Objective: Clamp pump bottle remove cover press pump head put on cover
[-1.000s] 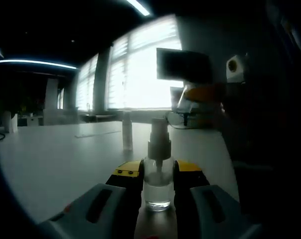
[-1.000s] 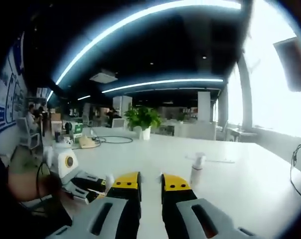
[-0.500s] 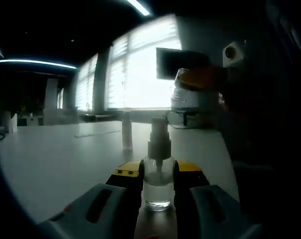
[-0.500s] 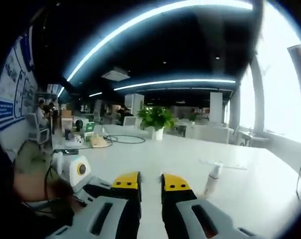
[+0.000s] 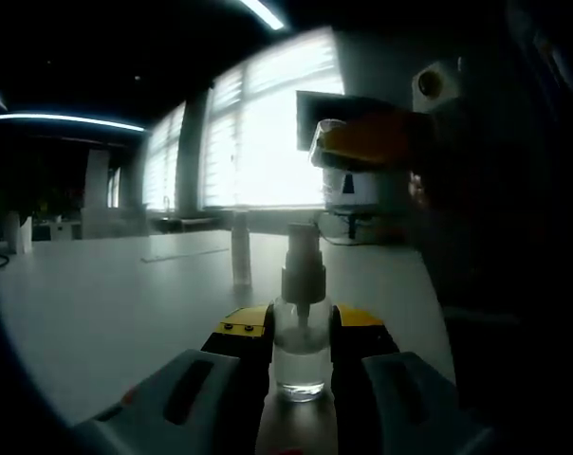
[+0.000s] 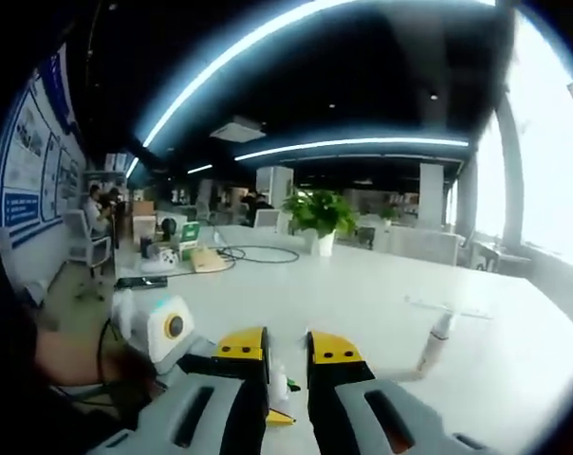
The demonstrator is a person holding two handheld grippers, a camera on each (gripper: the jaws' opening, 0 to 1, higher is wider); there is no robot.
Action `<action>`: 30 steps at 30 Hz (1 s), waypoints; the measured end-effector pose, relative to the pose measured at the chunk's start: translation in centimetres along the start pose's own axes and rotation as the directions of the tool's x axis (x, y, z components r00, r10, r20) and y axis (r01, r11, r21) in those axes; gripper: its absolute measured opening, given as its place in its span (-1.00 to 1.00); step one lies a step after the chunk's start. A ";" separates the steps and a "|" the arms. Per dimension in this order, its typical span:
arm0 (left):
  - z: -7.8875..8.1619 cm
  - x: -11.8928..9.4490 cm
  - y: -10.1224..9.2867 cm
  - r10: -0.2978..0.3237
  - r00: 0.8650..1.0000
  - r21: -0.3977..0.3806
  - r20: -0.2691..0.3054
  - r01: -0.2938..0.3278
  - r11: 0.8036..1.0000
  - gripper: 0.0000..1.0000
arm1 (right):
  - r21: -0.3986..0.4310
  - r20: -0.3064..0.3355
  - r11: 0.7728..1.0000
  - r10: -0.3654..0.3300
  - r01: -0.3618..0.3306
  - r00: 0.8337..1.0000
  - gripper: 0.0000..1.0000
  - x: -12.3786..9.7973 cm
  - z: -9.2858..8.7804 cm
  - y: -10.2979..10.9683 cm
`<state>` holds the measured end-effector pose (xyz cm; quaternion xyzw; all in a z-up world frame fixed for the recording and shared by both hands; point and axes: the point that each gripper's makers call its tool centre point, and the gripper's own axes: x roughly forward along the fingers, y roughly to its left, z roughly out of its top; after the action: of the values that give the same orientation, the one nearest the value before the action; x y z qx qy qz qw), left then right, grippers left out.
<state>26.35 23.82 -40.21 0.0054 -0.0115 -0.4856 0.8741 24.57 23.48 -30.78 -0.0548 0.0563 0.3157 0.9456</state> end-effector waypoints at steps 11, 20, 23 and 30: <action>0.0 0.0 0.0 -0.001 1.000 0.002 0.000 0.001 1.000 -0.71 | -0.018 -0.052 0.999 0.030 -0.031 0.998 -0.80 1.0 -1.2 0.8; 0.1 0.1 -0.2 -0.003 1.000 0.003 -0.001 0.003 1.000 -0.71 | -0.022 -0.087 0.999 0.044 -0.046 0.995 -0.80 1.4 -1.9 1.3; 0.1 0.1 -0.2 -0.003 1.000 0.003 -0.001 0.003 1.000 -0.71 | -0.021 -0.094 0.999 0.047 -0.050 0.994 -0.80 1.5 -2.0 1.4; 0.1 0.1 -0.3 -0.003 1.000 0.003 0.000 0.003 1.000 -0.71 | -0.019 -0.120 0.999 0.047 -0.049 0.992 -0.80 1.8 -2.7 1.2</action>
<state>26.12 23.61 -40.08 0.0070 -0.0121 -0.4870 0.8733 25.04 25.13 -33.83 -0.0829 0.1108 0.3350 0.9320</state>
